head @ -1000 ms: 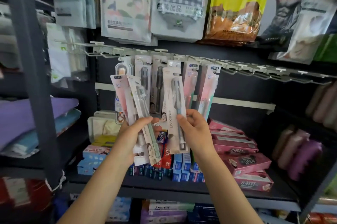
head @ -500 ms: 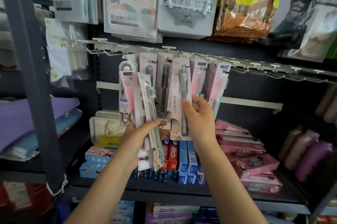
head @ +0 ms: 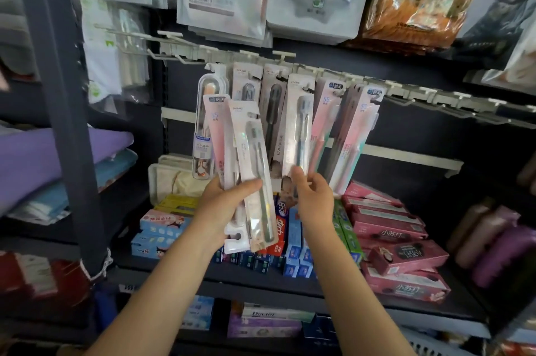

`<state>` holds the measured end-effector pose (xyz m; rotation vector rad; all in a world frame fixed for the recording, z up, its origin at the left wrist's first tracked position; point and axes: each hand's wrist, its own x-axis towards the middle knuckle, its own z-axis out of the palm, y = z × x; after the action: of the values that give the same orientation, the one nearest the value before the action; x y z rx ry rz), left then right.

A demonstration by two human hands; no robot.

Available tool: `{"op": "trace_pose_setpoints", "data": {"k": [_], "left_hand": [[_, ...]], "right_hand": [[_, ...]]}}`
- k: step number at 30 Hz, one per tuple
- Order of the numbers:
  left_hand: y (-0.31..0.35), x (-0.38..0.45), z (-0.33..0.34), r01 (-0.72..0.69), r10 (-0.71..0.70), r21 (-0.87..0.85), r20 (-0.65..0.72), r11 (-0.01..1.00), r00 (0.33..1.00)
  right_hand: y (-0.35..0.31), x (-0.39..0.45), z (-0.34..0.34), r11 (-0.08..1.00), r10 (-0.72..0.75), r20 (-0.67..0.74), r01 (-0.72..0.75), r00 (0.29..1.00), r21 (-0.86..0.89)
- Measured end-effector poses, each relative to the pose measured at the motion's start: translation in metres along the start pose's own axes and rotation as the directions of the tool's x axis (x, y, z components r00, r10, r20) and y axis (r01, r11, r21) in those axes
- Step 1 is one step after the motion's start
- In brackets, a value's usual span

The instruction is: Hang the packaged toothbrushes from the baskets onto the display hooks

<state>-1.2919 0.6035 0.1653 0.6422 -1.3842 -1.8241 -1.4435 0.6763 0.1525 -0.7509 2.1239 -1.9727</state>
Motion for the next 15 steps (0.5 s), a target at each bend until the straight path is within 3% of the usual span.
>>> {"op": "trace_pose_setpoints", "data": {"k": [6,8,10,12,15], "left_hand": [[-0.003,-0.004,0.007,-0.002,0.001,0.051,0.019,0.999,1.0],[-0.003,-0.003,0.008,-0.012,0.012,0.048,0.02,0.999,1.0],[-0.005,-0.001,0.01,-0.017,0.017,0.026,0.013,1.0,1.0],[-0.006,-0.001,0.014,-0.03,0.029,0.014,0.015,0.999,0.999],[-0.008,-0.004,0.021,-0.032,0.031,0.032,0.031,0.999,0.999]], "right_hand": [[0.007,0.011,-0.012,0.983,0.031,-0.009,-0.032,0.999,-0.181],[0.005,-0.003,-0.022,0.99,-0.038,-0.019,0.035,0.999,-0.134],[-0.004,-0.022,-0.029,0.994,-0.101,0.123,0.106,0.987,-0.039],[-0.012,-0.039,-0.031,0.985,-0.156,0.332,0.17,0.93,-0.011],[-0.016,-0.049,-0.032,0.973,-0.212,0.411,0.231,0.887,0.003]]}}
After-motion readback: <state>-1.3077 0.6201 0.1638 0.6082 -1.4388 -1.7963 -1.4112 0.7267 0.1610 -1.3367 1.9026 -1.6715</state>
